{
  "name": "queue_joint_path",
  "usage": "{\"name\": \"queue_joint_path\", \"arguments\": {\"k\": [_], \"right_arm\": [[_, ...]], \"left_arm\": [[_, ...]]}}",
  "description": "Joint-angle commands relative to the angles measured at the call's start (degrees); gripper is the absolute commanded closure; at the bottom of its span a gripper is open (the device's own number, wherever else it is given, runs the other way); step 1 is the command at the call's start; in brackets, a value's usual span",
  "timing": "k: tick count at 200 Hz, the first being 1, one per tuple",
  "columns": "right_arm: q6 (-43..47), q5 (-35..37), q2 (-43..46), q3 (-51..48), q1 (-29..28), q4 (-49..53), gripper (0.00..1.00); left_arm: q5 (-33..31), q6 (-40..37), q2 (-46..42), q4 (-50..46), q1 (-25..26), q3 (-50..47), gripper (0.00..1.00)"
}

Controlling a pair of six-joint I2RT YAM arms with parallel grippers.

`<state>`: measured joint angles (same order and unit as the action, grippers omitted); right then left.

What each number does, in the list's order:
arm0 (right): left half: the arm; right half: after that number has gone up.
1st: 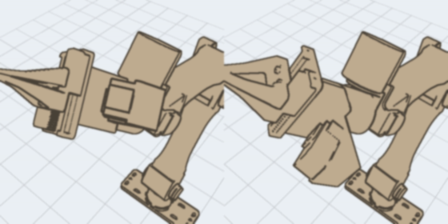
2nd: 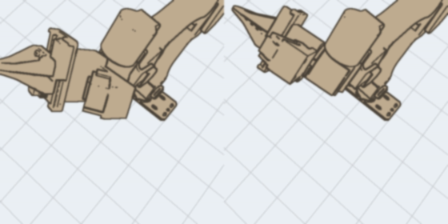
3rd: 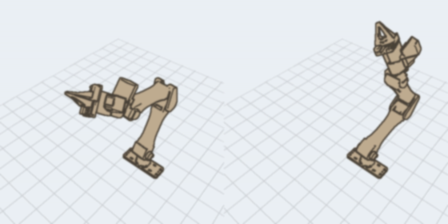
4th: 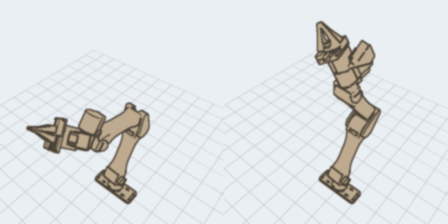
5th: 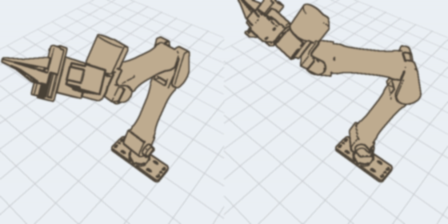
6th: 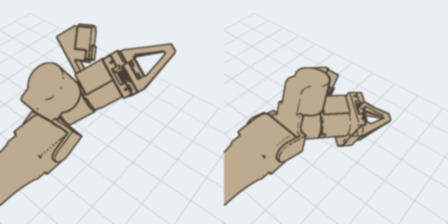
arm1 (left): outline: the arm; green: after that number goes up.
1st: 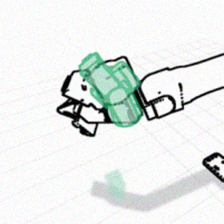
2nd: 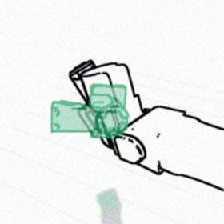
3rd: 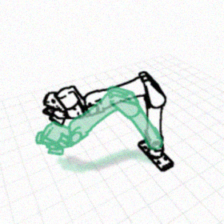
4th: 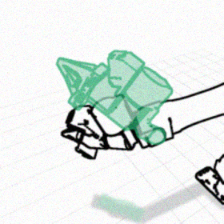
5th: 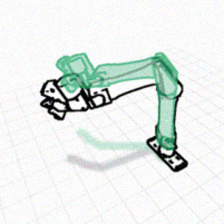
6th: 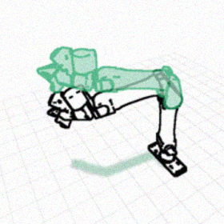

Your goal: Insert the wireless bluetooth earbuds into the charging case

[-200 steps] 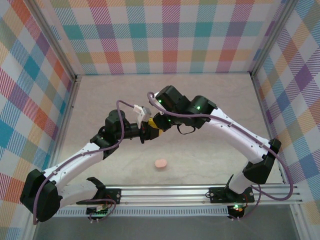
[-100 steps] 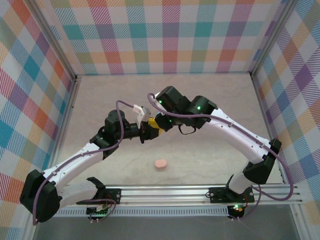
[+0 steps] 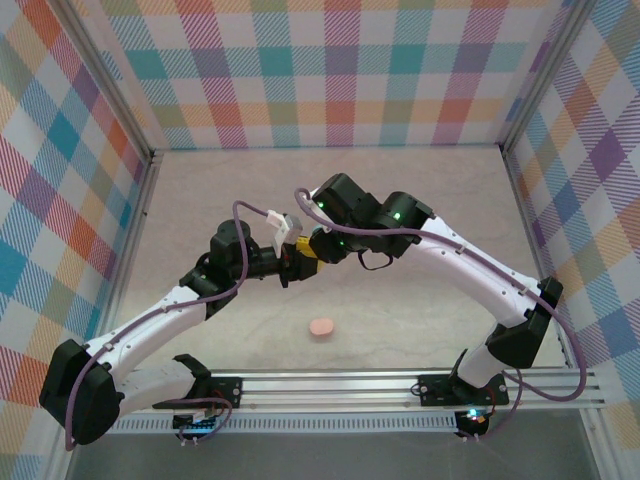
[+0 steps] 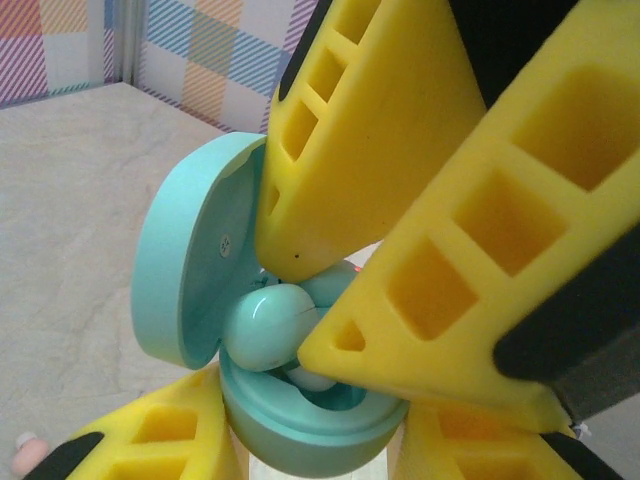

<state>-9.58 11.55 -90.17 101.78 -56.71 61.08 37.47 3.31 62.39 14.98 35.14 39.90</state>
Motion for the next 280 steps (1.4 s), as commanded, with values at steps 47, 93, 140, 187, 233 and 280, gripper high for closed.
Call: {"name": "queue_joint_path", "arguments": {"k": [47,93,140,187,233,280], "right_arm": [[-0.3,-2.4,3.7,1.5,-0.3,0.4,0.63],[-1.6,-5.8,5.8,1.4,0.8,-1.2,0.63],[-4.4,-14.6,4.8,1.2,5.2,-2.1,0.71],[-3.5,-22.2,3.5,-0.9,7.2,-4.5,0.71],[-3.1,-23.8,1.8,-0.4,7.6,-4.6,0.69],[-1.8,-21.3,0.6,0.6,7.6,-3.6,0.65]], "left_arm": [[-0.2,-1.1,-1.3,1.5,0.5,0.0,1.00],[-0.1,-1.1,-1.4,1.5,0.5,0.0,1.00],[0.4,-0.9,-1.9,1.2,0.5,0.0,1.00],[1.0,-0.7,-3.0,0.2,0.5,-0.4,1.00],[1.2,-0.8,-3.4,-0.4,0.6,-0.5,1.00],[1.5,-1.0,-3.7,-0.7,0.6,-0.5,1.00]]}}
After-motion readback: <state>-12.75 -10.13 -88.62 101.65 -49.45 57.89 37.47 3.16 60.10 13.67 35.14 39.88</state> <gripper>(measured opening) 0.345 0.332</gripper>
